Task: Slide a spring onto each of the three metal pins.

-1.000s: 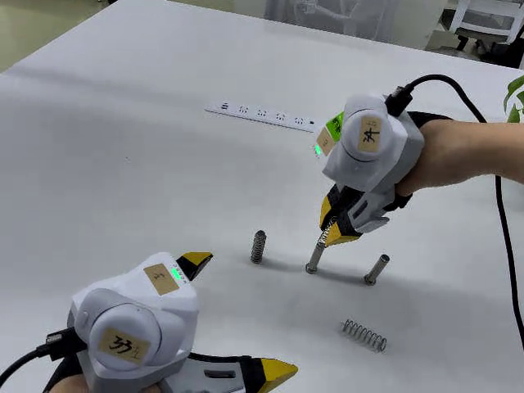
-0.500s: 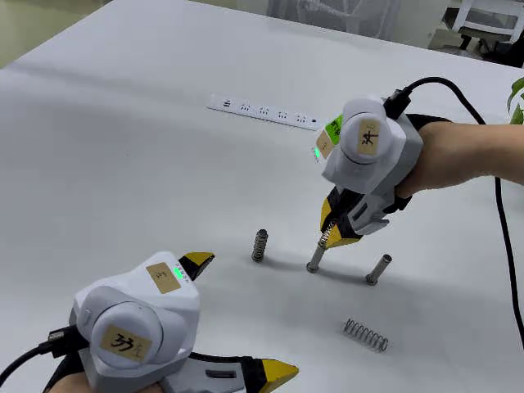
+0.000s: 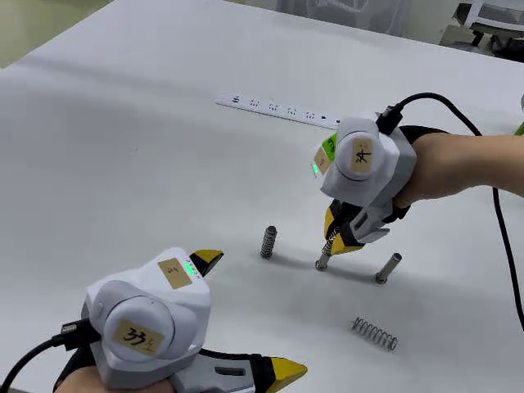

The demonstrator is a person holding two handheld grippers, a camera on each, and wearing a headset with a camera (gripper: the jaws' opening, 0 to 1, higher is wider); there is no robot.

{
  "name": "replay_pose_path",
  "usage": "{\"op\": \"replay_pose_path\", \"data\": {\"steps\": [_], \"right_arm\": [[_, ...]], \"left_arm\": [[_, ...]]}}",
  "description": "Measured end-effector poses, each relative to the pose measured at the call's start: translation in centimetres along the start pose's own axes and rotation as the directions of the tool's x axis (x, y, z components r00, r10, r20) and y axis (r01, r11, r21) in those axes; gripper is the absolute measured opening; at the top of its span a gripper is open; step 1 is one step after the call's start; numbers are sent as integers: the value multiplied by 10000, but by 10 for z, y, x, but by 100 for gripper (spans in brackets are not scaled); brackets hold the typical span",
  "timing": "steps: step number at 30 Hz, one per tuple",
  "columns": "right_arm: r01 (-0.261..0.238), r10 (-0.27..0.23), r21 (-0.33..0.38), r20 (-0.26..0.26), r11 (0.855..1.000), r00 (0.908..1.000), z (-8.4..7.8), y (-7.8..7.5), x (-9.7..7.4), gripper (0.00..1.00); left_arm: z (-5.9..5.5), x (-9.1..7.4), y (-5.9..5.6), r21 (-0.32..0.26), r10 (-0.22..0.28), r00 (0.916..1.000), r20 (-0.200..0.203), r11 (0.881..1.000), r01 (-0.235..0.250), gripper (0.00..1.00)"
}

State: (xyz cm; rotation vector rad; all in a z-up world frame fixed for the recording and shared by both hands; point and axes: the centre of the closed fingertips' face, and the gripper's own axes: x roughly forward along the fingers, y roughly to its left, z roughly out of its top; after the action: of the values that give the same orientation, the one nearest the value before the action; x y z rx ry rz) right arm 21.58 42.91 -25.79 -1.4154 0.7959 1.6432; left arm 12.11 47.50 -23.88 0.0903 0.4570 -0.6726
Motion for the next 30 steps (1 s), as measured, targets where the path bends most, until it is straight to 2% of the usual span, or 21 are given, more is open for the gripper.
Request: {"op": "replay_pose_path", "data": {"steps": [8,17,30], "right_arm": [[-151,149,-115,-195,9998,9997,-3,0,13,13],[-170,169,-111,-106,9998,9998,-2,1,22,13],[-36,36,5,23,10000,10000,-3,0,26,13]], "left_arm": [[-1,0,1,-51,13,10000,-39,10000,-13,100],[-3,1,-2,-41,-111,9998,-168,9999,110,100],[-3,1,-2,-13,-137,9997,-202,9999,136,100]]}}
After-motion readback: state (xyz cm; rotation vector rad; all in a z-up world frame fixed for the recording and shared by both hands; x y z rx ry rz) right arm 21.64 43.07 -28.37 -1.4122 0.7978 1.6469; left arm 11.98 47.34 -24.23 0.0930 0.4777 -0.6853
